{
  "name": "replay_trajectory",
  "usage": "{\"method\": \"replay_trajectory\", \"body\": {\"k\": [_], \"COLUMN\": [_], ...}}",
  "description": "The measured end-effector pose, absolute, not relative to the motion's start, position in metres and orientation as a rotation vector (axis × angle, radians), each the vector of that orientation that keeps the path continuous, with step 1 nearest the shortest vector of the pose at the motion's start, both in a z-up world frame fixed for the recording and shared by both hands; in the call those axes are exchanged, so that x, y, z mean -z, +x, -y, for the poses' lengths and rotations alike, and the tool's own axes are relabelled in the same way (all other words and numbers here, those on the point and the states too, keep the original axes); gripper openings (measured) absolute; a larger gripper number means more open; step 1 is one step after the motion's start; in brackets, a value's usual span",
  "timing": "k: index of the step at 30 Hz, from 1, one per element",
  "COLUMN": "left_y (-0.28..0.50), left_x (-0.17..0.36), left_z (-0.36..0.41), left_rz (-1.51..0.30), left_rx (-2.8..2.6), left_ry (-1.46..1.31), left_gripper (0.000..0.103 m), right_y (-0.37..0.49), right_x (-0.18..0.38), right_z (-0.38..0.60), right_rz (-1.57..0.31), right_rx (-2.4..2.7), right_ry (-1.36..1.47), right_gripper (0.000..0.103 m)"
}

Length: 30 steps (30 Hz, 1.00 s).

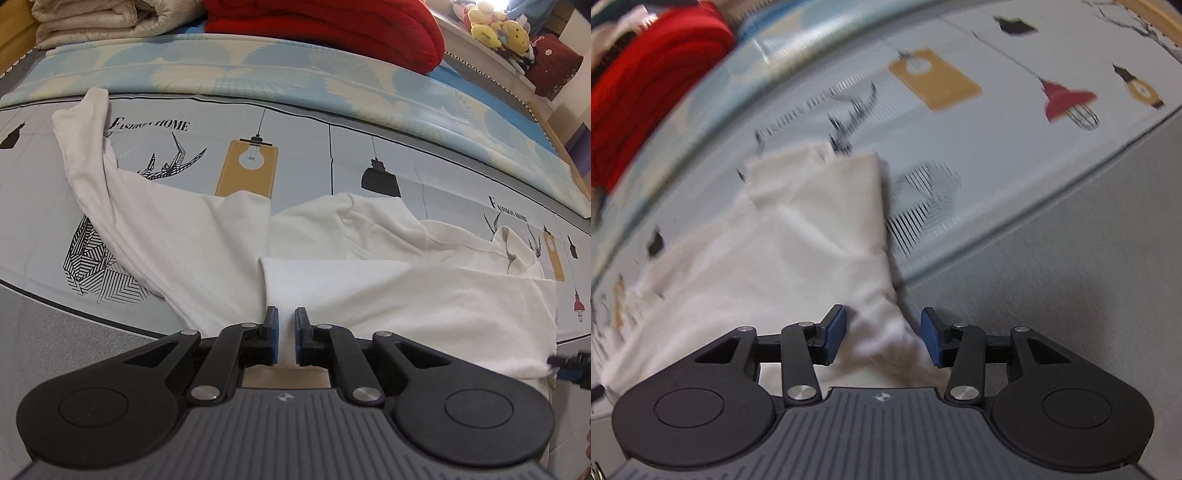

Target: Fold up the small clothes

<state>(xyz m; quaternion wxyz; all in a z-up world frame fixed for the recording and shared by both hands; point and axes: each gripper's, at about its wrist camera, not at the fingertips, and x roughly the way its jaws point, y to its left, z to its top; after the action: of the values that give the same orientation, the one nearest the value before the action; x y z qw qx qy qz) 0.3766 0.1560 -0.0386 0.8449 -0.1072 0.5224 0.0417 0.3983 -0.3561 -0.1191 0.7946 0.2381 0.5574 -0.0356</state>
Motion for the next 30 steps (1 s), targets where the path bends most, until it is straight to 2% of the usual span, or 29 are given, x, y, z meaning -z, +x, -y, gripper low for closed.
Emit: {"method": "replay_trajectory", "body": {"k": [3,5,11,18,19,20,21,22,26,28,30], "left_y": [0.377,0.378,0.379,0.379,0.379,0.379,0.379,0.379,0.381,0.381,0.382], "left_x": [0.040,0.039,0.037,0.042,0.042,0.041,0.041,0.040,0.041,0.041,0.041], "left_z": [-0.156,-0.158,-0.163,-0.163,-0.163,-0.163,-0.163,-0.163,-0.162,-0.160,-0.157], "left_rz": [-1.110,-1.107,-1.103,-1.123,-1.121,-1.119,-1.115,-1.112,-1.117,-1.120,-1.120], "left_rx": [-0.078,-0.077,-0.081,-0.094,-0.094,-0.092,-0.090,-0.088,-0.082,-0.072,-0.058], "left_ry": [-0.207,-0.209,-0.251,-0.236,-0.236,-0.238,-0.240,-0.243,-0.244,-0.238,-0.235], "left_gripper": [0.009,0.010,0.015,0.016,0.016,0.016,0.016,0.016,0.016,0.016,0.016], "right_y": [0.388,0.382,0.377,0.386,0.387,0.387,0.386,0.385,0.385,0.385,0.385], "right_x": [0.126,0.128,0.094,0.119,0.120,0.121,0.122,0.122,0.111,0.106,0.106], "right_z": [0.361,0.369,0.351,0.320,0.317,0.314,0.313,0.315,0.331,0.347,0.362], "right_rz": [-1.275,-1.281,-1.087,-1.184,-1.183,-1.179,-1.172,-1.162,-1.122,-1.110,-1.119], "right_rx": [0.135,0.138,0.047,-0.003,-0.006,-0.004,0.000,0.007,0.024,0.087,0.184], "right_ry": [0.439,0.488,0.422,0.261,0.213,0.175,0.156,0.152,0.220,0.277,0.306], "right_gripper": [0.049,0.050,0.048,0.049,0.044,0.036,0.018,0.013,0.009,0.001,0.002]}}
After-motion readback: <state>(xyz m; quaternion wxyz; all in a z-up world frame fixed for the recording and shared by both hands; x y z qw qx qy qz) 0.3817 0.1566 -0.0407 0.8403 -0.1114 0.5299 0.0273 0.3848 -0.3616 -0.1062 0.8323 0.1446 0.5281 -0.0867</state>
